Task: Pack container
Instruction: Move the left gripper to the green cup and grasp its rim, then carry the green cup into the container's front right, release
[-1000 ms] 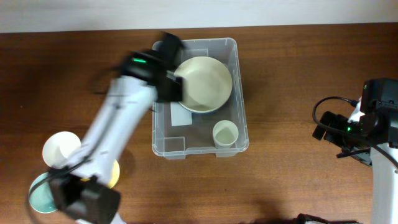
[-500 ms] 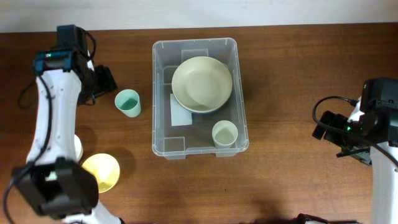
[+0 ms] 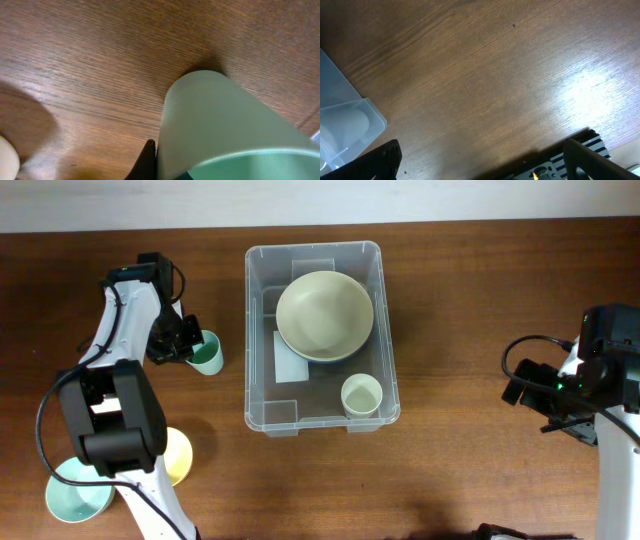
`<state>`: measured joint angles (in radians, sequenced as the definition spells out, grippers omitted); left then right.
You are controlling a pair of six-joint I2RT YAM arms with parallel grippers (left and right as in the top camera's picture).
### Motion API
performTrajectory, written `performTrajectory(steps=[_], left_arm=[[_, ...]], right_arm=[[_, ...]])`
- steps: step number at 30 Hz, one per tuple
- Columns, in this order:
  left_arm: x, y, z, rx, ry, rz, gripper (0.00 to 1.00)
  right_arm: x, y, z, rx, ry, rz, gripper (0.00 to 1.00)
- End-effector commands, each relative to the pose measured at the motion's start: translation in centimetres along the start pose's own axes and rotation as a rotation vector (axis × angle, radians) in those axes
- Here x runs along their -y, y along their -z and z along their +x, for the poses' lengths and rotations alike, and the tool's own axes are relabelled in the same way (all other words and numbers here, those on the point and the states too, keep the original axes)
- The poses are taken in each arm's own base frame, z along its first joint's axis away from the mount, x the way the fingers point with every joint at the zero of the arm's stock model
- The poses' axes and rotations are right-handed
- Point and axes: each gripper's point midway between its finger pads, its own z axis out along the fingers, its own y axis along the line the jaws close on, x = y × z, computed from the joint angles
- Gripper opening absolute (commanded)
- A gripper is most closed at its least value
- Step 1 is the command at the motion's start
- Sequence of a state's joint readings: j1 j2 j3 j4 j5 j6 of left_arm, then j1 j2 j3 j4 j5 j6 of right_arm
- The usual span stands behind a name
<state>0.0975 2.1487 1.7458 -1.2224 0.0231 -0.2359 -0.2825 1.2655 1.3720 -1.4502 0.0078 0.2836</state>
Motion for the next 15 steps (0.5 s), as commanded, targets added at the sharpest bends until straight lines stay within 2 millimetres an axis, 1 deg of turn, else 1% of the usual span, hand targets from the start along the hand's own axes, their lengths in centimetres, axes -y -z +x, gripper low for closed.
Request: performTrajectory(steps=[1, 4, 6, 8, 10, 13, 15], left_arm=[[0.1, 0.9, -0.3, 0.023, -0.006, 0.006, 0.01], [0.3, 2.7, -0.4, 0.061, -0.009, 0.02, 0.0], [1.0, 4.8, -0.4, 0.107, -0.019, 0.05, 0.01], [1.9, 7.7, -0.2, 0.177, -0.035, 0.087, 0.01], [3.1, 11.1, 0.2, 0.258, -0.062, 0.133, 0.01], [5.5, 16.6, 1.8, 0.392, -0.126, 0.222, 0.0], [7.2, 19.8, 3.2, 0.484, -0.18, 0.26, 0.01]], right_arm=[[-0.1, -0.1, 0.0, -0.004, 0.0, -0.003, 0.99], [-0.1, -0.1, 0.0, -0.005, 0.0, -0.002, 0.99], [-0.1, -0.1, 0.0, -0.005, 0.0, -0.002, 0.99], [-0.1, -0.1, 0.0, -0.004, 0.0, -0.002, 0.99], [-0.1, -0.1, 0.0, -0.004, 0.0, -0.002, 0.99], [-0.1, -0.1, 0.0, -0.004, 0.0, -0.003, 0.99], [-0.1, -0.1, -0.1, 0.001, 0.0, -0.004, 0.99]])
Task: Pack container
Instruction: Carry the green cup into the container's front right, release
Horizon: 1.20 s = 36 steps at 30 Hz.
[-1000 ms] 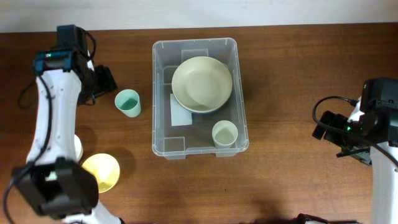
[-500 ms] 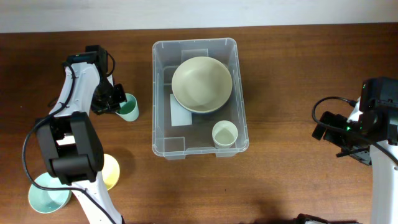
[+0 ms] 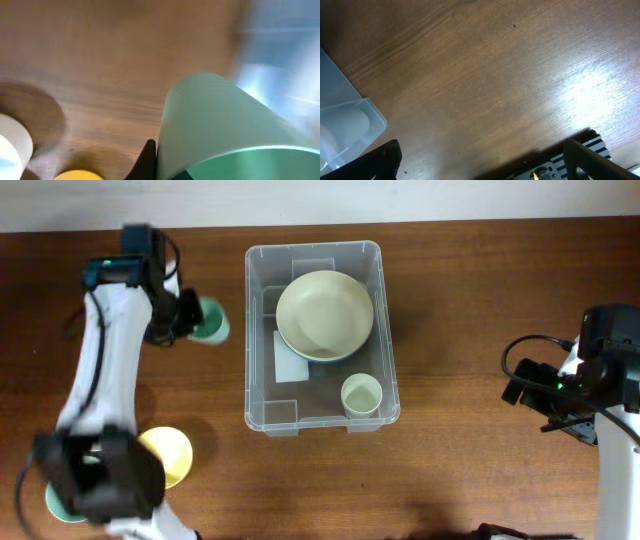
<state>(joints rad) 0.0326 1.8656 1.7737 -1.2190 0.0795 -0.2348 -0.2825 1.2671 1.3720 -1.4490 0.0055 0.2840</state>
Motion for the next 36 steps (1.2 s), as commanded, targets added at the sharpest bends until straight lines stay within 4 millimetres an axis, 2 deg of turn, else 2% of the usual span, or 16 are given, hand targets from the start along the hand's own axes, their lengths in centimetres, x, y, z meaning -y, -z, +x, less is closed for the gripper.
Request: performTrajectory(steps=[1, 4, 7, 12, 17, 21, 25, 31, 36], left_arm=[[5.8, 9.3, 0.2, 0.231, -0.124, 0.153, 0.01], [9.7, 12.2, 2.2, 0.288, -0.23, 0.218, 0.0], [14.0, 12.9, 5.0, 0.276, -0.348, 0.275, 0.01], [20.1, 10.9, 9.7, 0.176, -0.487, 0.324, 0.01], [24.1, 7.0, 13.9, 0.051, -0.604, 0.314, 0.01], [25.9, 4.0, 16.8, -0.04, -0.674, 0.284, 0.01], [26.1, 2.4, 18.2, -0.098, -0.699, 0.252, 0.01], [25.6, 1.4, 18.5, -0.126, -0.699, 0.217, 0.0], [23.4, 1.0, 16.7, -0.061, -0.652, 0.061, 0.01]], right_arm=[[-0.1, -0.1, -0.1, 0.002, 0.0, -0.002, 0.99], [-0.1, -0.1, -0.1, 0.002, 0.0, -0.002, 0.99], [-0.1, -0.1, -0.1, 0.002, 0.0, -0.002, 0.99], [-0.1, -0.1, -0.1, 0.001, 0.0, -0.002, 0.99], [0.0, -0.1, 0.0, -0.003, 0.0, -0.001, 0.99], [0.0, -0.1, 0.1, -0.005, 0.0, -0.001, 0.99], [0.0, -0.1, 0.1, -0.005, 0.0, 0.0, 0.99], [0.0, -0.1, 0.1, -0.005, 0.0, 0.0, 0.99], [0.0, -0.1, 0.0, -0.004, 0.0, -0.001, 0.99]])
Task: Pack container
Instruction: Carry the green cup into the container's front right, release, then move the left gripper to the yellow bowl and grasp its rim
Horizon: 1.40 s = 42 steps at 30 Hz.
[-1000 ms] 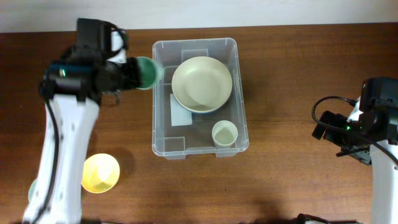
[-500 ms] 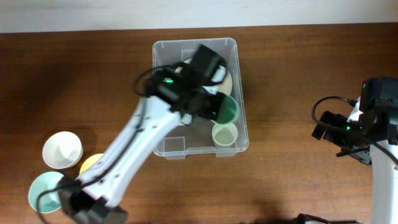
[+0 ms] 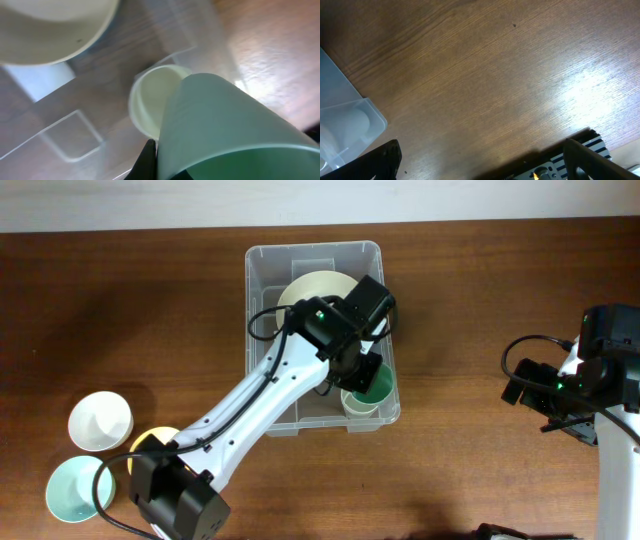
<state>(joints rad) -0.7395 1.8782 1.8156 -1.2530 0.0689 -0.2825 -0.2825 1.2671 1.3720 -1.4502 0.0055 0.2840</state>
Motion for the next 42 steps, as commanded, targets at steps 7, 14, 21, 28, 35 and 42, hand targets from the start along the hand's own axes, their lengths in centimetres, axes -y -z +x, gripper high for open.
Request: performTrajectory(steps=[7, 14, 21, 28, 35, 42], left_arm=[[-2.2, -0.2, 0.0, 0.004, 0.049, -0.117, 0.01], [-2.2, -0.2, 0.0, 0.004, 0.05, -0.115, 0.02], [-2.2, -0.2, 0.0, 0.004, 0.05, -0.115, 0.63], [-3.4, 0.3, 0.0, 0.01, 0.066, -0.151, 0.63], [-13.8, 6.8, 0.9, 0.095, 0.335, -0.314, 0.67], [-26.2, 13.9, 6.9, 0.171, 0.773, -0.411, 0.74]], right_arm=[[0.0, -0.1, 0.0, -0.003, 0.0, -0.001, 0.99], [0.0, -0.1, 0.0, -0.004, 0.0, -0.001, 0.99], [0.0, -0.1, 0.0, -0.003, 0.0, -0.001, 0.99], [0.0, -0.1, 0.0, -0.003, 0.0, -0.001, 0.99], [0.0, -0.1, 0.0, -0.003, 0.0, -0.001, 0.99], [0.0, -0.1, 0.0, -0.003, 0.0, -0.001, 0.99]])
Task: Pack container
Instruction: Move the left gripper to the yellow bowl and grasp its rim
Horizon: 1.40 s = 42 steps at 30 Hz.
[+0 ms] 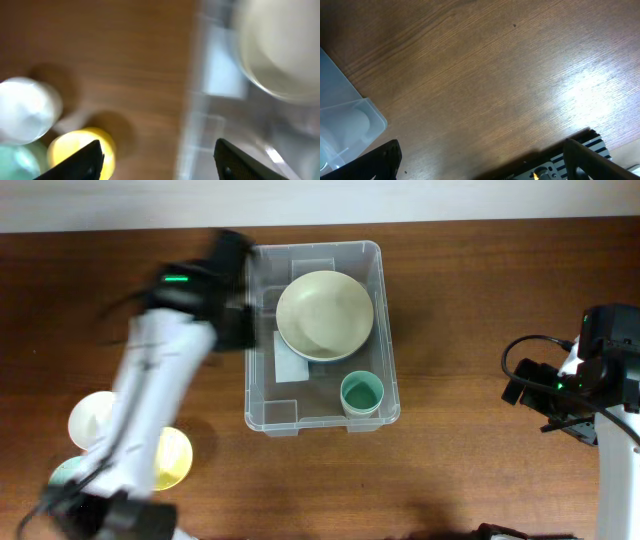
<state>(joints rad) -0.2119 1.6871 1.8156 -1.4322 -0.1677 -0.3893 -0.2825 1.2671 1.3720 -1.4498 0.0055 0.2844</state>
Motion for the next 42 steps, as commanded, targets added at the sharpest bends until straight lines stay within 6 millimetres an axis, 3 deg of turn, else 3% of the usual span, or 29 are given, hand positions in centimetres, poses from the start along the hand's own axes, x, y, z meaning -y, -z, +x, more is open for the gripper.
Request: performTrajectory(steps=[1, 3, 6, 12, 17, 24, 30, 35, 38, 42], left_arm=[[-7.0, 1.9, -0.2, 0.034, 0.206, -0.067, 0.75], [-9.8, 1.0, 0.8, -0.019, 0.289, -0.085, 0.77], [-11.7, -2.0, 3.2, -0.137, 0.372, -0.076, 0.82], [-9.3, -8.6, 8.2, -0.315, 0.372, 0.007, 0.82], [-7.8, -12.5, 12.2, -0.397, 0.334, 0.015, 0.82], [-7.8, -16.0, 16.0, -0.441, 0.327, 0.0, 0.82], [-8.3, -17.1, 16.0, -0.403, 0.325, -0.029, 0.81], [-8.6, -17.4, 15.2, -0.367, 0.323, -0.039, 0.59], [-8.6, -17.5, 15.1, -0.362, 0.323, -0.037, 0.33], [-8.6, -17.5, 15.2, -0.364, 0.323, -0.038, 0.19]], right_arm=[[0.0, -0.1, 0.0, -0.004, 0.001, -0.001, 0.99], [-0.1, -0.1, 0.0, -0.001, 0.001, -0.002, 0.99], [-0.1, -0.1, -0.1, 0.002, 0.0, -0.003, 0.99], [-0.1, -0.1, -0.1, 0.002, 0.0, -0.003, 0.99], [-0.1, -0.1, -0.1, 0.002, 0.0, -0.003, 0.99], [-0.1, -0.1, -0.1, 0.002, 0.0, -0.003, 0.99], [-0.1, -0.1, -0.1, 0.002, 0.0, -0.003, 0.99], [-0.1, -0.1, -0.1, 0.002, 0.0, -0.003, 0.99], [-0.1, -0.1, -0.1, 0.002, 0.0, -0.003, 0.99], [-0.1, -0.1, -0.1, 0.002, 0.0, -0.003, 0.99]])
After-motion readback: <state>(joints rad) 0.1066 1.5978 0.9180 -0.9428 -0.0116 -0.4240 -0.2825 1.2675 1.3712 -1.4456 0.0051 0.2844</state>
